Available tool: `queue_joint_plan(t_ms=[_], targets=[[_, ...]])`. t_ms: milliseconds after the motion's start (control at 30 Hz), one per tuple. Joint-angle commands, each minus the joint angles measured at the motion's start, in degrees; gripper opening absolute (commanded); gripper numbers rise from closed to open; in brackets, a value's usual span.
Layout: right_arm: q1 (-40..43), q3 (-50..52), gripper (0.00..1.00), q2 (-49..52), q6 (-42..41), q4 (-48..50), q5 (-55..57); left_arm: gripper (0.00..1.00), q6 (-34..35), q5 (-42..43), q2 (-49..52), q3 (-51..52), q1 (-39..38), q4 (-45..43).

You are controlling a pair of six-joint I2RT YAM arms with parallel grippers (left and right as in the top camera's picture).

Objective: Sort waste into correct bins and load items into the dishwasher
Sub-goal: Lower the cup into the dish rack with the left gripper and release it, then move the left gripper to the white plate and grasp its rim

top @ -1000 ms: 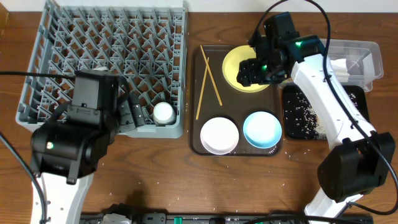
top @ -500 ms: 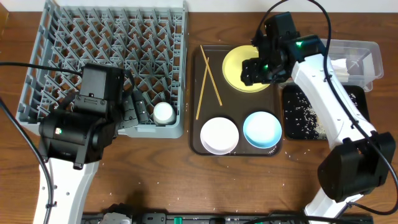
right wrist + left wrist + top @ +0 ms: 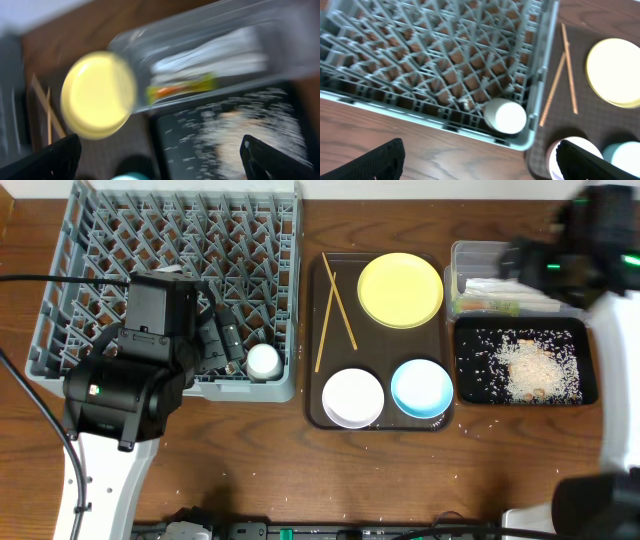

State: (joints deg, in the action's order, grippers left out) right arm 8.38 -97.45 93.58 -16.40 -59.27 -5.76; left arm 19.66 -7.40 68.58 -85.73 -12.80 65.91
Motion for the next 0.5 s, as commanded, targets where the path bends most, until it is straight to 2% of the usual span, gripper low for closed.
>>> queue_joint_plan(t_ms=[0, 100, 333, 467], targets=[[7.96, -0.04, 0.99, -2.62, -7.37, -0.42, 1.18, 0.98, 0.37, 8.11, 2.40, 0.50, 0.17, -0.28], [11.61, -0.04, 0.99, -2.51, -12.35, -1.90, 1.03, 0.98, 0.37, 12.26, 5.46, 0.50, 0.17, -0.26], [12.57, -0.04, 0.99, -2.51, -12.70, -4.00, 1.05, 0.99, 0.81, 17.35, 11.28, 0.50, -0.24, -0.33], [12.57, -0.04, 0.99, -2.51, -12.70, -4.00, 1.05, 0.99, 2.05, 17.25, 14.82, 0.50, -4.15, -0.87]])
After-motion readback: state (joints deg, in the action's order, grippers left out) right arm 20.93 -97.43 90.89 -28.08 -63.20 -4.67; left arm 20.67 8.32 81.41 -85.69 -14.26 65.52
